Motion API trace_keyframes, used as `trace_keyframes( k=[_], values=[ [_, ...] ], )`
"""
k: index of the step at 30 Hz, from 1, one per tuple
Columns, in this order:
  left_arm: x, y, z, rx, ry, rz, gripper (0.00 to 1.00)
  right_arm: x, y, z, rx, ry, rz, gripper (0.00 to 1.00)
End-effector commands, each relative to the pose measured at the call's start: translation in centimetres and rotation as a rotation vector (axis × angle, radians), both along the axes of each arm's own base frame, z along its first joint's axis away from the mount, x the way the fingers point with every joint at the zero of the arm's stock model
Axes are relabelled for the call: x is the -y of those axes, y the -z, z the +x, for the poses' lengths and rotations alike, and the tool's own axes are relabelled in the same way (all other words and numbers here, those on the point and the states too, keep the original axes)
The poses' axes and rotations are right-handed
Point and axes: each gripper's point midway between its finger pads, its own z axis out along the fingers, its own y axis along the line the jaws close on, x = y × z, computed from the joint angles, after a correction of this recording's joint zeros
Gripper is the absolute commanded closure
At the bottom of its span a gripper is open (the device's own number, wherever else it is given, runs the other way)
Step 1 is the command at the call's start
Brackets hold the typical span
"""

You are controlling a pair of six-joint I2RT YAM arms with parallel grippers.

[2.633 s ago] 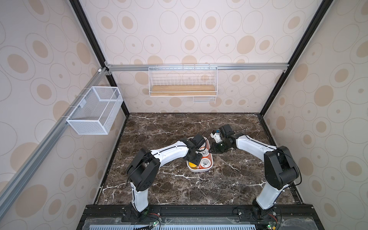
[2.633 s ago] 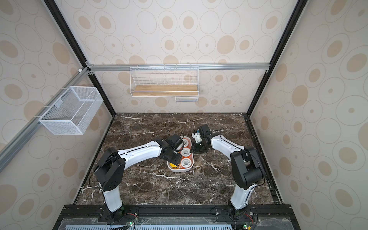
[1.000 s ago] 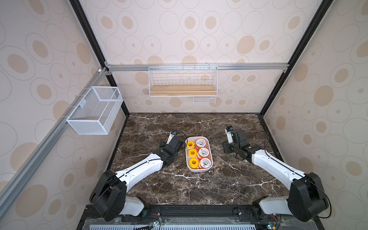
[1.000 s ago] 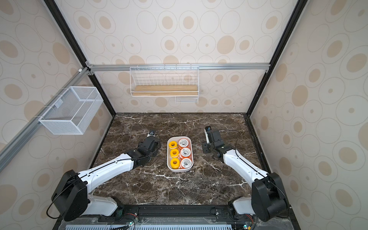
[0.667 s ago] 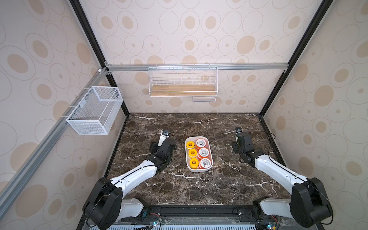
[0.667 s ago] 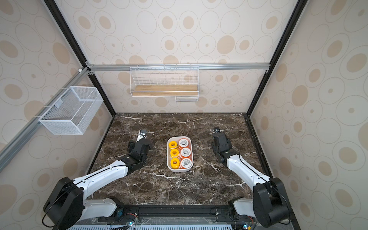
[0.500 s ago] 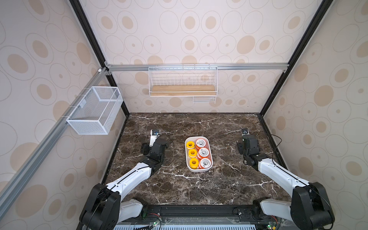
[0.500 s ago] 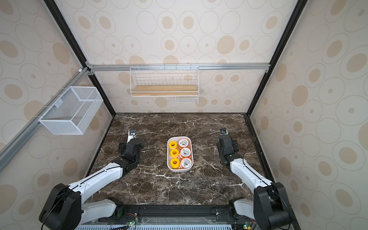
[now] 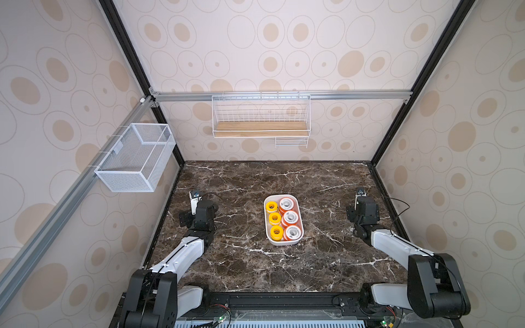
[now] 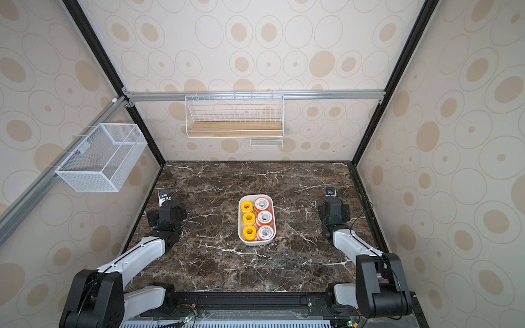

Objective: Put the sealing tape into the storage box
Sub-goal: Reset both arms

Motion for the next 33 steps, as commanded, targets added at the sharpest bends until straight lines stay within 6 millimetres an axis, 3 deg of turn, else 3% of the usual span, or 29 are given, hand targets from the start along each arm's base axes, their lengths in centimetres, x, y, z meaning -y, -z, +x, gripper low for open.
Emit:
trace_keyframes(
  k=[1,10,14,19,33],
  values=[
    [0.8,0.5,1.4,0.021,0.078,-0.03,0.01,-0.7,0.1,0.5,0.046,-0.055,0.033,0.17],
    [3.1,1.7,3.2,0.079,0.285,-0.056,0.01,-0.8,0.1,0.6,0.165,-0.132,0.152,0.16],
    [3.9,2.3,3.9,0.112,0.37,-0.149,0.01,-1.2,0.5,1.0,0.158,-0.167,0.15,0.15],
    [4.7,2.4,4.5,0.097,0.432,-0.144,0.01,-1.6,0.8,1.0,0.219,-0.214,0.124,0.15],
    [5.5,4.6,5.8,0.115,0.519,-0.112,0.01,-2.4,3.2,2.1,0.153,-0.265,0.136,0.13]
  ],
)
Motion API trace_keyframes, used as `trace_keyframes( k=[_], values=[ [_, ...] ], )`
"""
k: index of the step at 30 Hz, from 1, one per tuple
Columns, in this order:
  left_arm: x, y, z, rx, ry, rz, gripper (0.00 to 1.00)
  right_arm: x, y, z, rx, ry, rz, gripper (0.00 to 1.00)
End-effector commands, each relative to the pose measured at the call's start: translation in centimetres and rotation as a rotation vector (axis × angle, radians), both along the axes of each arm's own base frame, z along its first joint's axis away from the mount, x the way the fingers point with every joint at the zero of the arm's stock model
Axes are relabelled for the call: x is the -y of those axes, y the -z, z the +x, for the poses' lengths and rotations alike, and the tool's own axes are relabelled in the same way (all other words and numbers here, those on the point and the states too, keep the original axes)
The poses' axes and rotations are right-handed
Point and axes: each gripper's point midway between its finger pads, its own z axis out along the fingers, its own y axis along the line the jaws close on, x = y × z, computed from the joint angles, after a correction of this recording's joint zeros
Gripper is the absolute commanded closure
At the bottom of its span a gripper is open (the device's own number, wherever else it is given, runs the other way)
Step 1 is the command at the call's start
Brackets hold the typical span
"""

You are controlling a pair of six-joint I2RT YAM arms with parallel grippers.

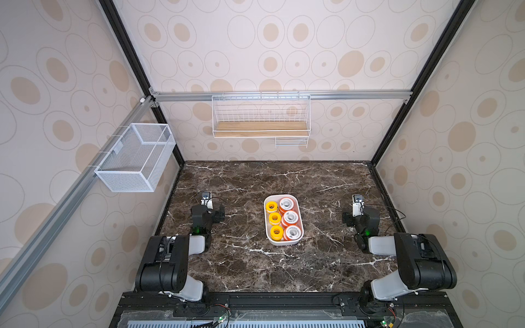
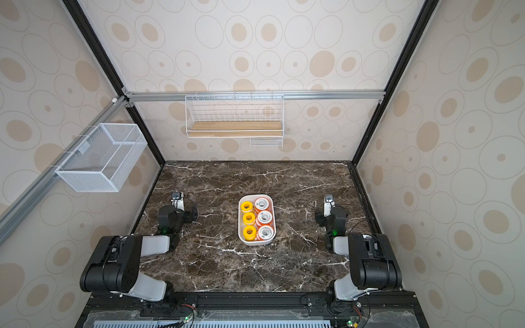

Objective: Put the sealing tape into the storage box
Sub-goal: Reset both arms

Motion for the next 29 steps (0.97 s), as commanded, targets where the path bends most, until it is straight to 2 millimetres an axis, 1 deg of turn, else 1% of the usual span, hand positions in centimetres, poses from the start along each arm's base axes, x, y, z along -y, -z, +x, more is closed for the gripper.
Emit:
trace_keyframes(
  k=[1,4,6,7,29],
  values=[
    [-0.1,-0.58,0.59,0.04,0.014,0.015,0.01,-0.15,-0.71,0.77,0.021,-0.015,0.001,0.12],
    [-0.15,-0.58,0.73,0.036,0.013,0.01,0.01,-0.25,-0.56,1.21,-0.006,-0.02,0.001,0.08],
    [-0.21,-0.66,0.76,0.039,0.013,0.008,0.01,-0.25,-0.42,1.21,-0.013,-0.022,0.007,0.02],
    [-0.23,-0.62,0.71,0.038,0.011,0.008,0.01,-0.24,-0.38,1.21,-0.014,-0.022,0.007,0.0],
    [-0.26,-0.6,0.68,0.038,0.01,0.01,0.01,-0.21,-0.48,1.21,-0.011,-0.022,0.006,0.0]
  ],
)
